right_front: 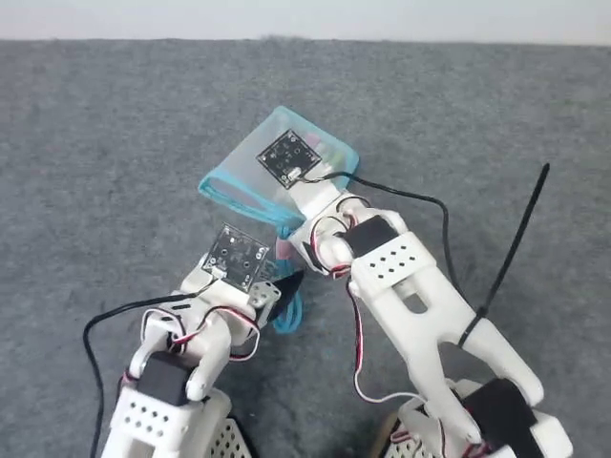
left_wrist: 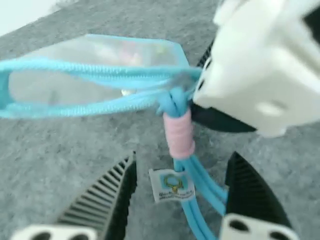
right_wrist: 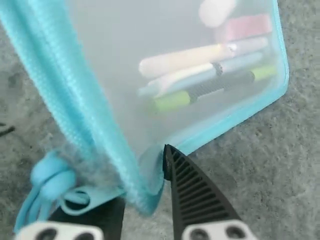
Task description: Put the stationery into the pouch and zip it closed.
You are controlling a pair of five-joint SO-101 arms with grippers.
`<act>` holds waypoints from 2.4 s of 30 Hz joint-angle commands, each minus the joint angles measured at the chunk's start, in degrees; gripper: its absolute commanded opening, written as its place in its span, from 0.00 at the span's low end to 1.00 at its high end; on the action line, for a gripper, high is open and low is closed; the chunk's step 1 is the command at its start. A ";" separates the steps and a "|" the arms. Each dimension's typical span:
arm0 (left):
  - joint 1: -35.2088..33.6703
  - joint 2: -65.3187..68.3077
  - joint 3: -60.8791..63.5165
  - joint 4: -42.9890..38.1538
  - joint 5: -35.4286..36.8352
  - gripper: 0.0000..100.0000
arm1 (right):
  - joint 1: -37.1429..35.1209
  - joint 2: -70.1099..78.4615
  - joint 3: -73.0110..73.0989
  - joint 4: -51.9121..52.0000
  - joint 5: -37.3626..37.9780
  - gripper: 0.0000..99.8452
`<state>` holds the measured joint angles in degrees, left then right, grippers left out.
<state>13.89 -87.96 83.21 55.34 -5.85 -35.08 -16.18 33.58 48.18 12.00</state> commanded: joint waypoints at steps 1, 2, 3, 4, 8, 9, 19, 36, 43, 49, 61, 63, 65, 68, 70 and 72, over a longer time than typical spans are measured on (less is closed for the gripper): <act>0.26 -0.79 1.19 -6.42 -0.35 0.25 | -1.01 -0.57 0.18 1.63 -1.05 0.01; 0.26 -0.88 2.07 -7.91 -0.35 0.23 | -1.19 -0.66 0.79 1.54 -1.05 0.01; 0.26 -0.97 3.21 -9.67 -0.35 0.21 | -1.36 -0.75 1.41 1.54 -1.05 0.01; 0.26 -1.05 4.26 -11.34 -0.35 0.18 | -2.07 -1.19 2.02 1.54 -0.97 0.01; 0.26 -1.14 7.78 -16.62 -0.35 0.10 | -4.09 -6.11 7.03 1.45 0.00 0.01; 0.26 -1.14 7.96 -16.97 -0.35 0.09 | -4.26 -7.78 8.62 1.10 1.05 0.01; 0.09 -1.14 7.96 -16.18 -0.35 0.01 | 0.48 -11.12 16.53 -3.91 4.57 0.01; -15.74 -1.23 -0.40 -3.69 -1.14 0.01 | 8.48 0.04 13.63 -8.92 5.80 0.01; -20.75 -1.14 -0.40 -5.36 -1.23 0.01 | 12.44 0.04 13.71 -8.40 5.89 0.01; -15.30 -1.14 -0.31 -4.04 -3.43 0.01 | 7.96 -2.77 14.24 -8.40 5.36 0.01; 0.62 -0.62 -19.82 10.81 -7.91 0.01 | 0.57 -28.35 27.43 -12.35 5.36 0.09; 2.29 -0.62 -21.41 12.13 -7.91 0.01 | 0.31 -33.71 29.80 -12.26 5.36 0.16; 2.55 -0.62 -21.49 12.13 -7.91 0.01 | -0.92 -38.46 31.65 -11.47 5.63 0.19; 2.46 -0.62 -21.58 12.13 -7.82 0.01 | -5.49 -44.62 34.55 -10.42 5.89 0.19; 2.37 -0.62 -21.58 12.13 -7.74 0.01 | -9.19 -47.52 36.31 -10.33 5.89 0.19; 2.37 -0.62 -21.58 12.22 -7.74 0.01 | -11.82 -48.75 37.36 -10.42 6.59 0.19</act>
<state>15.82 -87.96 65.71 67.38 -13.05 -43.52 -61.27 70.77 37.63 17.27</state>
